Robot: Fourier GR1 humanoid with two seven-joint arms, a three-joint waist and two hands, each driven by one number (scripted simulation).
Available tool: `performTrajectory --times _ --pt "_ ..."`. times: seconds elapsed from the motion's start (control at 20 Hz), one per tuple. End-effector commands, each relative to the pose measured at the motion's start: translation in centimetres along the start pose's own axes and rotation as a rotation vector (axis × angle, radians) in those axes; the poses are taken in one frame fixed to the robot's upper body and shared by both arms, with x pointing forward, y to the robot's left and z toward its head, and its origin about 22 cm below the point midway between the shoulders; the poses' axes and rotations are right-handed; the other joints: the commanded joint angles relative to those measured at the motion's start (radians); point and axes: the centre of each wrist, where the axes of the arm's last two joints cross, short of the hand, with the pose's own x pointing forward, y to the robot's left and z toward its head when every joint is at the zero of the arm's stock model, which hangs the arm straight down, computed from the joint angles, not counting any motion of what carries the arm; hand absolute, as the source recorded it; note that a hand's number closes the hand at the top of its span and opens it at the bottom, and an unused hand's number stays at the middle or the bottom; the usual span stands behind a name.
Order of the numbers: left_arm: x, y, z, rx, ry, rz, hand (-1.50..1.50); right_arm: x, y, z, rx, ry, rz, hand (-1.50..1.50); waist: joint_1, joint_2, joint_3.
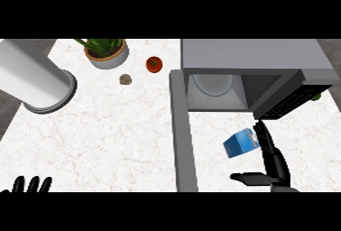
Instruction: Pick up the milk, place it into the microwave and close the microwave
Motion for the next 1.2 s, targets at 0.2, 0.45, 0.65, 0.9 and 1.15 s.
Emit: performTrajectory --times 0.2,0.45,0.65,0.9,1.15 --pt "-1.0 0.8 -0.1 -0.008 -0.012 -0.003 -1.5 -0.6 0.0 0.1 0.035 -0.014 -0.036 -1.5 -0.003 0.0 0.0" --pt "-1.2 -0.9 -0.3 -0.018 0.011 0.012 -1.5 -0.9 1.5 -2.0 0.002 -0.004 -0.054 -1.5 -0.002 0.0 0.0" --pt "0.6 0.7 0.4 -0.015 0.003 0.013 -1.5 -0.2 2.7 -4.8 -0.065 -0.014 0.001 -1.5 0.003 0.0 0.0" --pt "-1.3 0.0 0.5 -0.013 -0.017 -0.015 -1.5 -0.6 3.7 -5.0 -0.05 -0.075 0.156 1.5 0.003 0.001 0.0" --pt "-0.2 0.2 1.7 -0.015 -0.009 0.017 -1.5 -1.2 4.6 -5.9 -0.129 -0.06 0.167 1.5 0.013 0.003 0.001"
